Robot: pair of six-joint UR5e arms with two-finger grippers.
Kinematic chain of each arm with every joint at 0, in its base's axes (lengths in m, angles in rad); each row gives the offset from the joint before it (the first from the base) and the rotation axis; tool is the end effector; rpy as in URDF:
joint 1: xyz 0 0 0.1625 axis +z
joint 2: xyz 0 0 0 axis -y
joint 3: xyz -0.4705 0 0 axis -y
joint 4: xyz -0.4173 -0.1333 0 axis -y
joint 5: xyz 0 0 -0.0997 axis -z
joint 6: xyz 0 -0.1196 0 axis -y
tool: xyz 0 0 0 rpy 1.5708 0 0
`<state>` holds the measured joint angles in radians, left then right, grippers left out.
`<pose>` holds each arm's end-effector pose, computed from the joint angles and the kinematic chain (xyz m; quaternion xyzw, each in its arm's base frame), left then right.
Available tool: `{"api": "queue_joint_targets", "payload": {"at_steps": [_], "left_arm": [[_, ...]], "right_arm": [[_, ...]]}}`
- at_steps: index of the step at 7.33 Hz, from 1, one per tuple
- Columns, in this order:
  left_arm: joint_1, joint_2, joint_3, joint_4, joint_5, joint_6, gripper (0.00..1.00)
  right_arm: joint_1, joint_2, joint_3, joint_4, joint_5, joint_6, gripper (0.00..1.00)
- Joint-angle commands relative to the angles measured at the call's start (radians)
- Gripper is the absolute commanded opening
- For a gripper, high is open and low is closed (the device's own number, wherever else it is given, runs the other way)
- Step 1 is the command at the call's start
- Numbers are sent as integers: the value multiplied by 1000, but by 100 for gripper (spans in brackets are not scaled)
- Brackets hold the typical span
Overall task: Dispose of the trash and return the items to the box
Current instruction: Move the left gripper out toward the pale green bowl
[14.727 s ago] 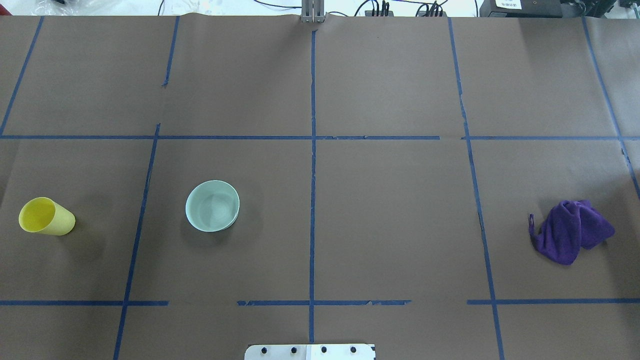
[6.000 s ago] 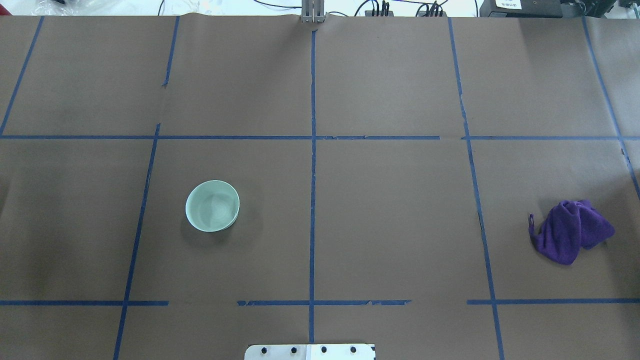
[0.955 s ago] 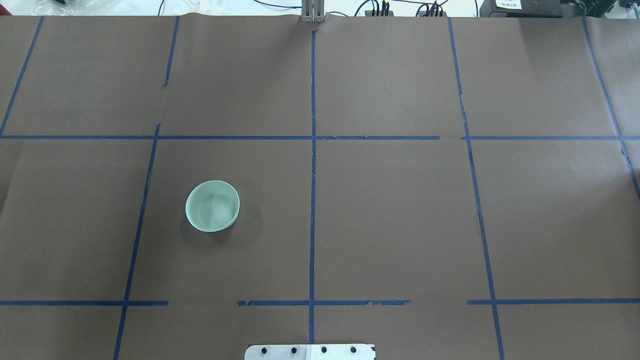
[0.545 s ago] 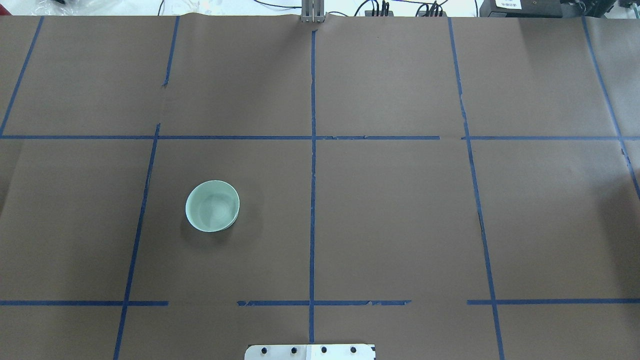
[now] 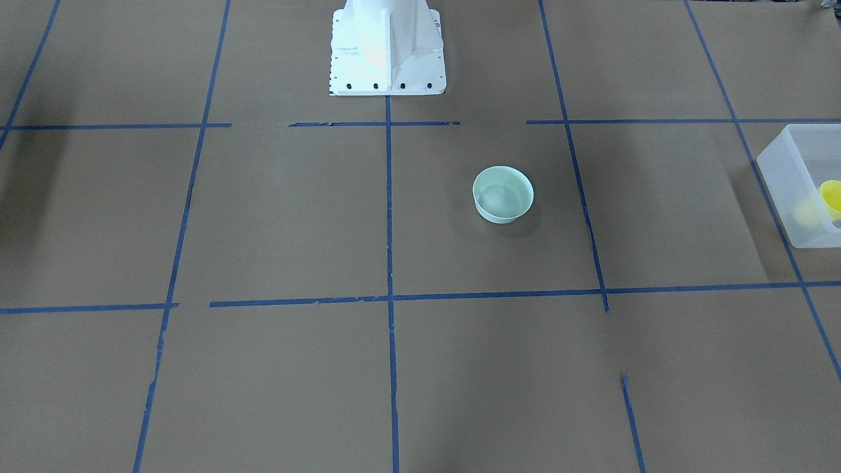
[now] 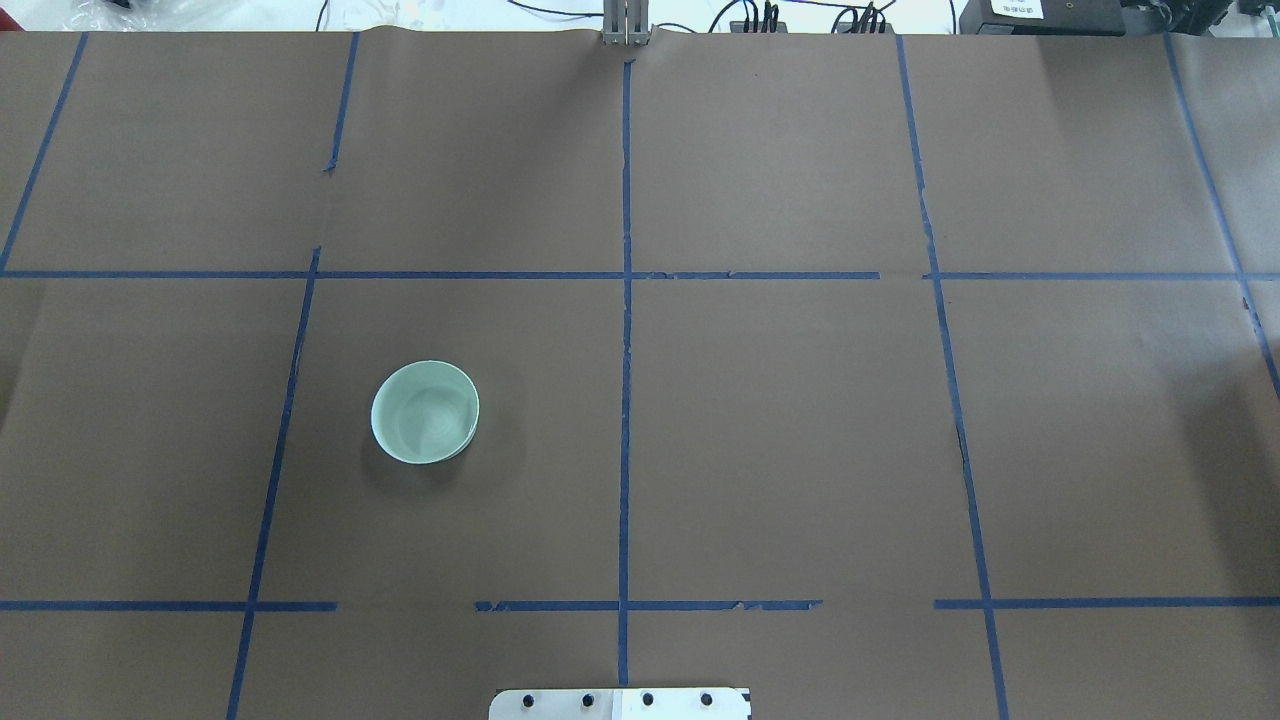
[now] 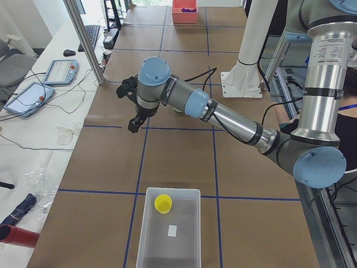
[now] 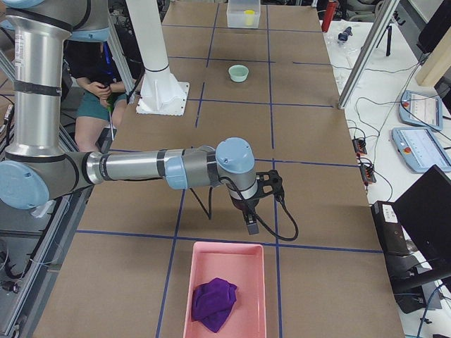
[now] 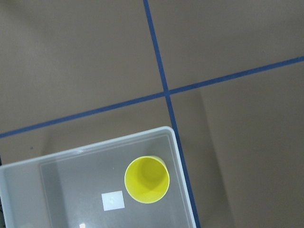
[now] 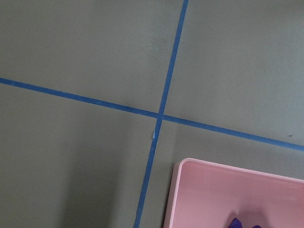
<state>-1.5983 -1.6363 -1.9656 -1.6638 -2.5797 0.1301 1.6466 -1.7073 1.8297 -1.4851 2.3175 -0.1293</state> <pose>-0.0465 -0.5219 0.4484 0.2750 0.4447 0.1750 0.8343 0.0872 -0.4606 0.6430 0.1333 -0.3510 -0.0626 0.9247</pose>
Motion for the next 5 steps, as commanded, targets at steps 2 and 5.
{"api": "queue_joint_targets", "payload": {"at_steps": [2, 5], "left_arm": [[232, 13, -102, -218, 183, -492, 100], [782, -11, -236, -217, 568, -1286, 82]], "right_arm": [[-5, -9, -4, 40, 2, 8, 100], [-5, -35, -6, 52, 0, 8, 100]]}}
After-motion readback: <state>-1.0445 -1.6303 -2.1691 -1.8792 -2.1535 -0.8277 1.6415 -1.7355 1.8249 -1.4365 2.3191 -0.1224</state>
